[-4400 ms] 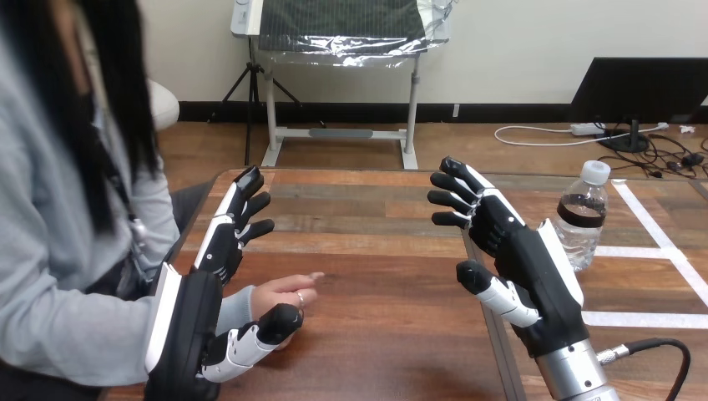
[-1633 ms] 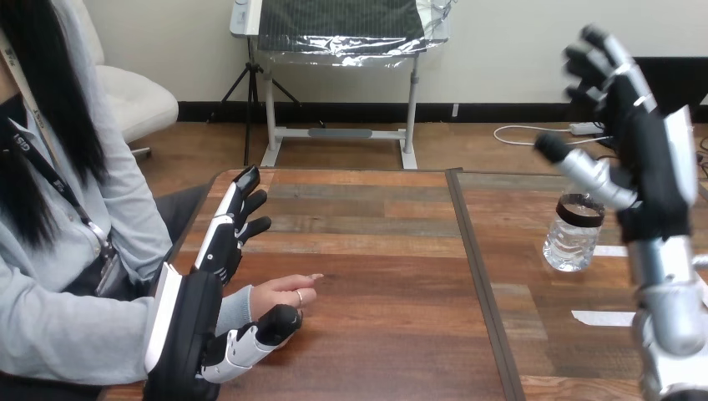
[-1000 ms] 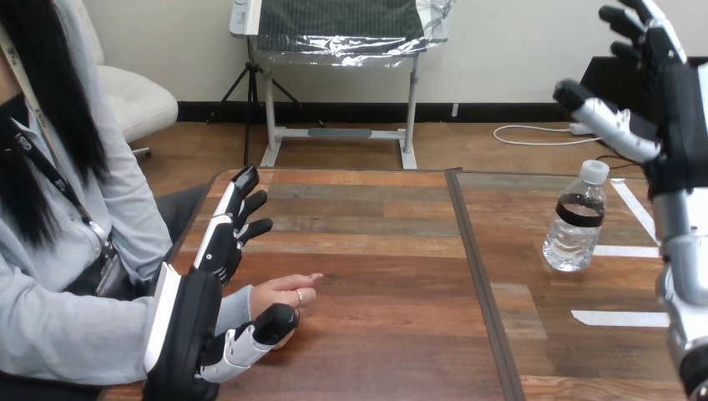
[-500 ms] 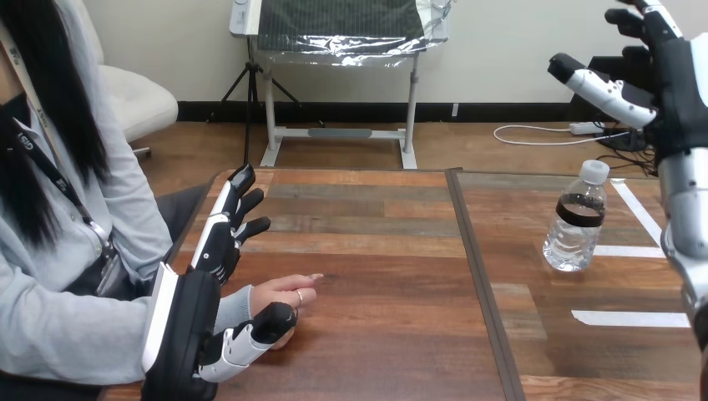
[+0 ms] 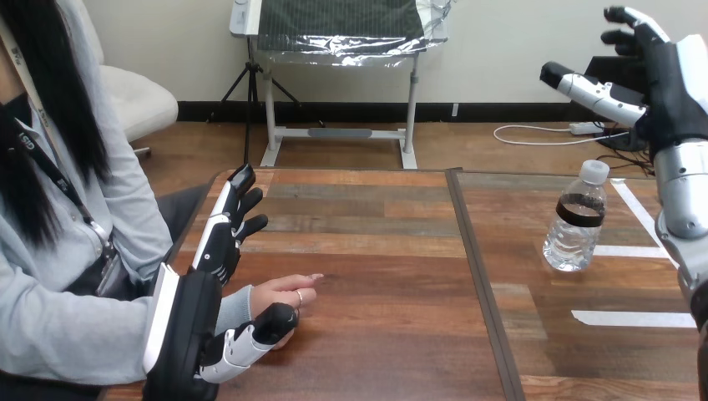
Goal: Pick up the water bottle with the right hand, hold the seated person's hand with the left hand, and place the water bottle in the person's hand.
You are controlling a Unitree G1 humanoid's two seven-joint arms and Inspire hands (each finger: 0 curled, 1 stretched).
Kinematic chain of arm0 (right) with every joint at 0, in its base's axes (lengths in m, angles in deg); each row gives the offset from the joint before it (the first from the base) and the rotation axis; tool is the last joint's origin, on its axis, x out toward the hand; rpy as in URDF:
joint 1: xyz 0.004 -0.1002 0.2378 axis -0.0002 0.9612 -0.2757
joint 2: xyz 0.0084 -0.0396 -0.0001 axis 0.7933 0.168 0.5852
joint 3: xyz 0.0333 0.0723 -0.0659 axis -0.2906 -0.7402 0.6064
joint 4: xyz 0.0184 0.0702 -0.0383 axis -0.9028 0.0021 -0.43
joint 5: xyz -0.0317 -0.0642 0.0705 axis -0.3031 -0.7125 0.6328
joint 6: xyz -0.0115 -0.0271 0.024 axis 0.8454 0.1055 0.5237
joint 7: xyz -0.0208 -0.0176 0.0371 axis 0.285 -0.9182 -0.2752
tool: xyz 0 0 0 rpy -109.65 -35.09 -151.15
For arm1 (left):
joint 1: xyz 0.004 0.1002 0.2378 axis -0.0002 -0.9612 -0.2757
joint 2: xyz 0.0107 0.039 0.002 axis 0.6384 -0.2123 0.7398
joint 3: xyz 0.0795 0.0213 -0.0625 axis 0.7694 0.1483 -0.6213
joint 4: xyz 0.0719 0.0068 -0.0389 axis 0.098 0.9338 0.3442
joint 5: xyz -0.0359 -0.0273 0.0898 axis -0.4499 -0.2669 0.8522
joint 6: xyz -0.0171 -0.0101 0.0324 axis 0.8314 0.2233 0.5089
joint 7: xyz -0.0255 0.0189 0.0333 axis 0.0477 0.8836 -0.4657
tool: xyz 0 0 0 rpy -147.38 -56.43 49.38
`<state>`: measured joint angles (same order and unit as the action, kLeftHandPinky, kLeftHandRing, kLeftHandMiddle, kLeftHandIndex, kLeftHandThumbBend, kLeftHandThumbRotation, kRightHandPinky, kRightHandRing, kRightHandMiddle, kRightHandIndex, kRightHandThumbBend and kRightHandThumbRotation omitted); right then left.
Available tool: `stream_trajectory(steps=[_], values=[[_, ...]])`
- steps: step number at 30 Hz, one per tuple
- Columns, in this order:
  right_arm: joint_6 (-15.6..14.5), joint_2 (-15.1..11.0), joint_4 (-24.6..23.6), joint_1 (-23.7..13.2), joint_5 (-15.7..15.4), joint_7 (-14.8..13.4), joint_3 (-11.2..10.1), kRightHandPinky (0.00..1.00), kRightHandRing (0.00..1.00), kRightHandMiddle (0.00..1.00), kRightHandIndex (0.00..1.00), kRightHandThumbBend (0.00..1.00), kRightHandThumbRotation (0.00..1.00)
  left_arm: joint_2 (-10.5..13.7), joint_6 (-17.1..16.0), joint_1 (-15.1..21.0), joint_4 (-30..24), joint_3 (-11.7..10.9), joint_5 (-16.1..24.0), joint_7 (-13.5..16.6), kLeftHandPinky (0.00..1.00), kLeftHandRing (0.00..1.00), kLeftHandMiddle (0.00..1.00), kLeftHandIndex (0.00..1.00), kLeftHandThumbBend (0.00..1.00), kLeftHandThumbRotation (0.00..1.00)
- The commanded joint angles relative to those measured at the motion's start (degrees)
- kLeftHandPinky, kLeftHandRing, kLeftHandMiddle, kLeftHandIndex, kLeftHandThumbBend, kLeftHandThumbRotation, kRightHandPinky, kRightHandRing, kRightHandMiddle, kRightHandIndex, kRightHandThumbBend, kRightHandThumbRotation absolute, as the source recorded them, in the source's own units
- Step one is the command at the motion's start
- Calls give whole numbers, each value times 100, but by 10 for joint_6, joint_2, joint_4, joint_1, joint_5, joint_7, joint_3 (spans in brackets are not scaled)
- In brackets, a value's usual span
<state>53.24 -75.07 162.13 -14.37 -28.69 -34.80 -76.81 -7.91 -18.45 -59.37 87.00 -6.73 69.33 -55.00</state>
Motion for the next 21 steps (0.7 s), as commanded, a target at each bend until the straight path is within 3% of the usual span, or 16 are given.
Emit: stream_trajectory(steps=[1,16,21], values=[[-26,-13,12,-62,-11,3,15,81,84,82,87,100,59,-4,-9,12,-28,2,-9,-1,86,93,96,96,97,83],[-91,-6,29,-70,-19,28,24,76,81,80,86,100,60,-2,-9,2,-38,4,-21,-8,86,93,96,96,98,82],[-107,-5,31,-70,-19,38,23,70,78,80,86,100,60,0,-11,1,-39,7,-31,-15,87,94,97,97,99,82]])
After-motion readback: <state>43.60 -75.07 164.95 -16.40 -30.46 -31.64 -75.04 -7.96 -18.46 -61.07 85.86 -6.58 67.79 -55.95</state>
